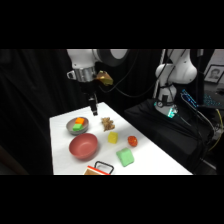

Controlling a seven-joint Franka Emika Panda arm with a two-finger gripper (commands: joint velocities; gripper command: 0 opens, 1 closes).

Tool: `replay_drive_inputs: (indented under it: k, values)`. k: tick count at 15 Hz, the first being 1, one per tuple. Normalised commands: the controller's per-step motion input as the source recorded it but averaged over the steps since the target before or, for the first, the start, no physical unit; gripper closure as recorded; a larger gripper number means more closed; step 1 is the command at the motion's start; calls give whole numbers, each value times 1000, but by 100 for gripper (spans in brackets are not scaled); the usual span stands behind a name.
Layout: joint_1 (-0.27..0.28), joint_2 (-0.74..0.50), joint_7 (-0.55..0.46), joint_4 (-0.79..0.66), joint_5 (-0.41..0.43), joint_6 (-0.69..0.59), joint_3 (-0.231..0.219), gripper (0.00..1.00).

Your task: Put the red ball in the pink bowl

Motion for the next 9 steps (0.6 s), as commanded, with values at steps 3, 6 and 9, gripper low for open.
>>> replay_drive_inputs:
  k: [3, 6, 9]
  values:
    - [62, -407, 224, -509, -100, 281, 31, 0]
    - [47, -343, 226, -487, -82, 330, 50, 0]
    - [40, -312, 212, -494, -110, 367, 55, 0]
